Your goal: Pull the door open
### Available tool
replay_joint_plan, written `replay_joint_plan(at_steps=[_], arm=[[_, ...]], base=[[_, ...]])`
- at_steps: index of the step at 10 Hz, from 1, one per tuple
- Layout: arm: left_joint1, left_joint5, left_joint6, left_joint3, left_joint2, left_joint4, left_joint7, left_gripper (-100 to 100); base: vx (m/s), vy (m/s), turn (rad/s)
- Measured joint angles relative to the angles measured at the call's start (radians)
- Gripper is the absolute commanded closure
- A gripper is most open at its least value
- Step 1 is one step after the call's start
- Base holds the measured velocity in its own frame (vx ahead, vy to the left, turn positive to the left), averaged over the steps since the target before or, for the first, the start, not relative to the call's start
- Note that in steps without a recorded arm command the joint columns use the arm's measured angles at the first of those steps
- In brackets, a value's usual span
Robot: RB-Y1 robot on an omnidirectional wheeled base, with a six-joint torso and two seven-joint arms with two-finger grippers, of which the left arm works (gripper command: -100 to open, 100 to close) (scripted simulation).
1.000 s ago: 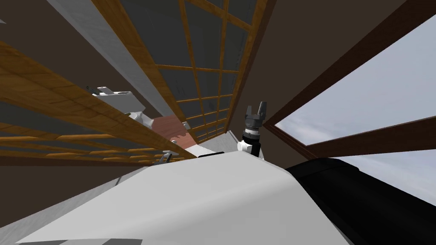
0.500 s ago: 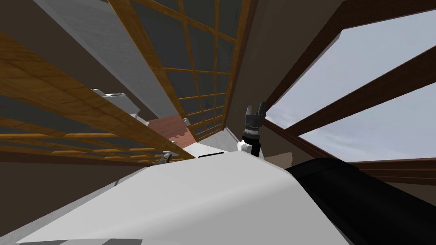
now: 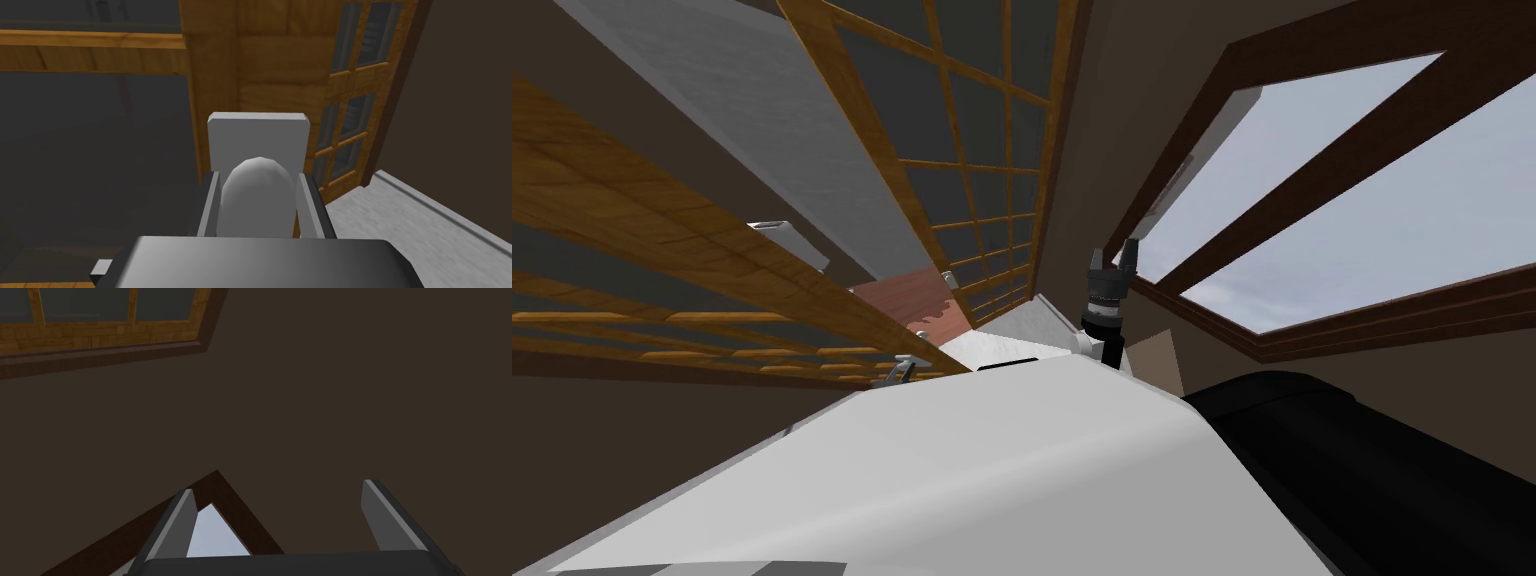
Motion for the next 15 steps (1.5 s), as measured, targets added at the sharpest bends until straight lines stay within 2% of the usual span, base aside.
replay_joint_plan(at_steps=[9,11,15], arm=[[-0.033,-0.007,-0.030,-0.011,0.000,0.051,0.015,100],[-0.028,-0.009,-0.029,-0.014,0.000,0.049,0.016,100],[-0.043,-0.010,-0.038,-0.017,0.000,0.066,0.020,100]], base=[[-0.222,0.079,-0.162],[-0.129,0.036,-0.091],[-0.220,0.072,-0.175]])
